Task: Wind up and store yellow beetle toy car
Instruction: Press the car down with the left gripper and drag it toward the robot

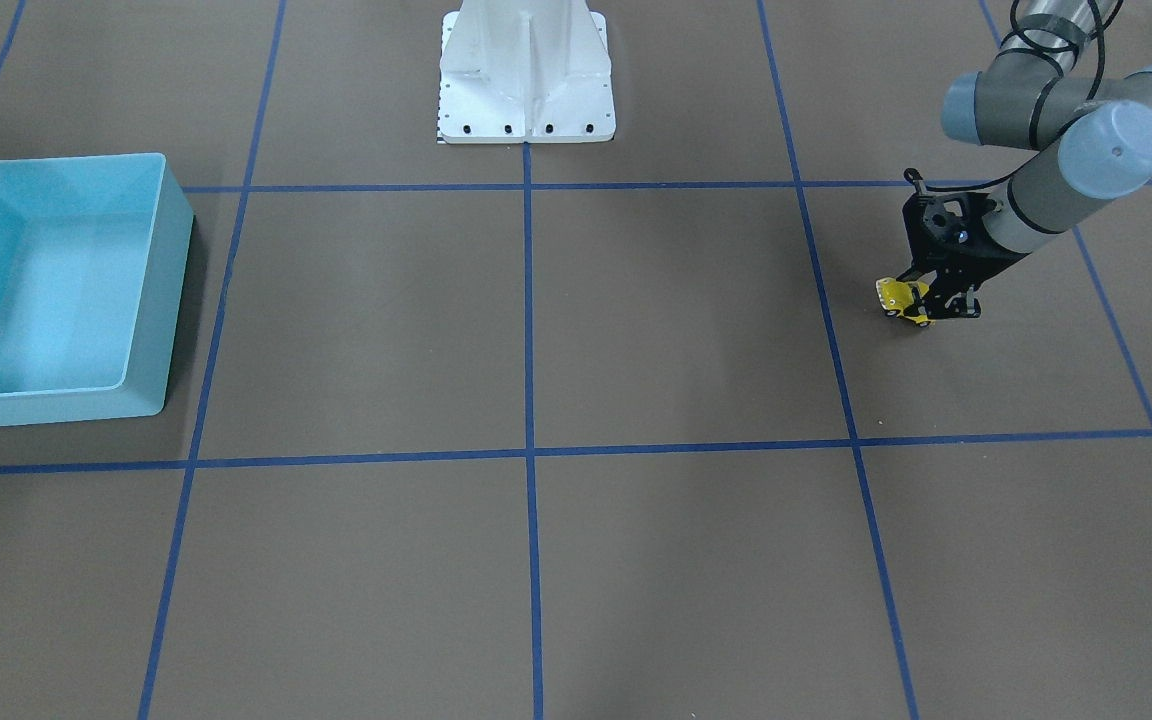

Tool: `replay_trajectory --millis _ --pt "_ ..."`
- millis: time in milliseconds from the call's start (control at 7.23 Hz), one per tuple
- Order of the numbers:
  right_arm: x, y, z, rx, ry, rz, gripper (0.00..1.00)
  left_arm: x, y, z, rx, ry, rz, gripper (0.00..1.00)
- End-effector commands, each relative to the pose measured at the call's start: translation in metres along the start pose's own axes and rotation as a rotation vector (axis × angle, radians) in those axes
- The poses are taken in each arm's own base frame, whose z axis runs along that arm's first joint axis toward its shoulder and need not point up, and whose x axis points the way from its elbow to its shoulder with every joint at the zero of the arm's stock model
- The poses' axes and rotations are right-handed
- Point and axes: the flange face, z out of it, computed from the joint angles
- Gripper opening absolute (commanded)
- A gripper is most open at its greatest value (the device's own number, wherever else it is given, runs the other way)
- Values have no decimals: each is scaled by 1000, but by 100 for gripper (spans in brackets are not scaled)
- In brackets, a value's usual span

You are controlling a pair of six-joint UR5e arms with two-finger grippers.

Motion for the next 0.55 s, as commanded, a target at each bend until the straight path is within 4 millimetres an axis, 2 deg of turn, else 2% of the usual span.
replay_trajectory --millis 0,415 --pt "0 -3 -5 8 -2 3 100 -1 4 5 -6 7 -5 0" --pt "3 0 -3 4 0 7 100 -3 10 11 -16 15 -14 0"
